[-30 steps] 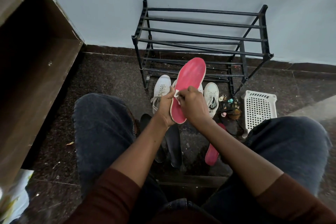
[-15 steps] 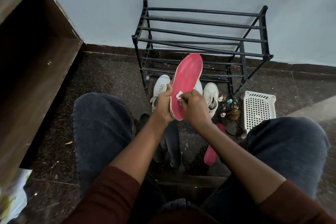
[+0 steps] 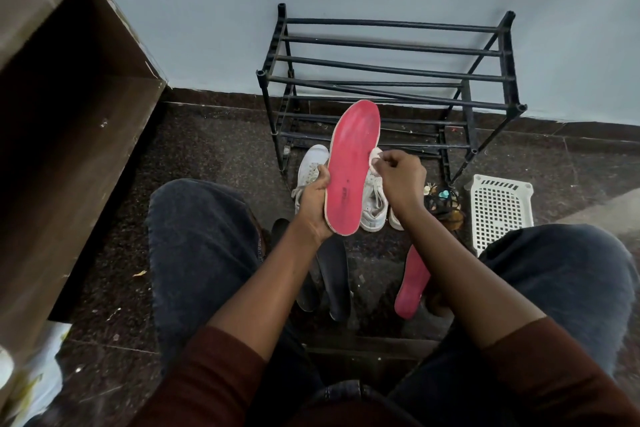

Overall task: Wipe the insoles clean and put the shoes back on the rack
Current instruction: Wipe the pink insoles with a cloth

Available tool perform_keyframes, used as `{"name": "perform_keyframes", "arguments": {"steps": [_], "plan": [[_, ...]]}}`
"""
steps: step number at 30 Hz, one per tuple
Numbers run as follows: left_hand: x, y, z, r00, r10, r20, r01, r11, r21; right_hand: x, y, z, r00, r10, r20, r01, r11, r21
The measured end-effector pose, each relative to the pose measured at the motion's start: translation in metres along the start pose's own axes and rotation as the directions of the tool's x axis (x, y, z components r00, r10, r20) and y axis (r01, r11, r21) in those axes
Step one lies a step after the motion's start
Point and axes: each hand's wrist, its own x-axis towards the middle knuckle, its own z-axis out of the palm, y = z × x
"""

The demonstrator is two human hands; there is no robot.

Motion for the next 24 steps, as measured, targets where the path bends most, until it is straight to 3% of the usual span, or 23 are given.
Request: {"name": "perform_keyframes", "arguments": {"steps": [2,4,6,9,15,18,20,22,24], "plan": [[0.004,0.004,-0.002,1.000,0.012,-0.013,-0.012,1.000,-0.011,-0.004,0.003,-0.003,0.991,0.114,0.074,-0.127,0.969,0.213],[0.009,0.007,-0.003,0.999,0.020,-0.027,-0.020,1.000,-0.011,-0.012,0.003,-0.005,0.961,0.181,0.207,-0.255,0.870,0.423],[0.012,0.007,0.000,0.999,0.025,-0.032,-0.025,1.000,0.004,-0.021,0.002,-0.005,0.908,0.200,0.368,-0.378,0.766,0.519],[0.012,0.006,0.005,1.000,0.000,-0.001,0.000,1.000,0.006,-0.031,-0.001,-0.002,0.827,0.191,0.529,-0.475,0.740,0.476],[0.011,0.003,-0.003,0.997,-0.008,0.072,0.012,0.998,-0.057,-0.037,-0.013,0.000,0.802,0.238,0.547,-0.513,0.744,0.429],[0.010,0.006,-0.007,0.987,-0.038,0.154,0.046,0.998,-0.047,-0.044,-0.019,-0.001,0.745,0.244,0.621,-0.589,0.678,0.440],[0.012,0.008,-0.007,0.985,-0.048,0.168,0.048,0.999,0.000,-0.052,-0.020,0.002,0.716,0.243,0.654,-0.595,0.702,0.390],[0.013,0.010,-0.004,0.982,-0.031,0.186,0.025,0.999,0.035,-0.060,-0.019,0.004,0.743,0.237,0.626,-0.521,0.792,0.318],[0.013,0.010,-0.004,0.980,-0.021,0.196,0.020,1.000,0.009,-0.063,-0.017,0.003,0.822,0.199,0.533,-0.394,0.875,0.280]]}}
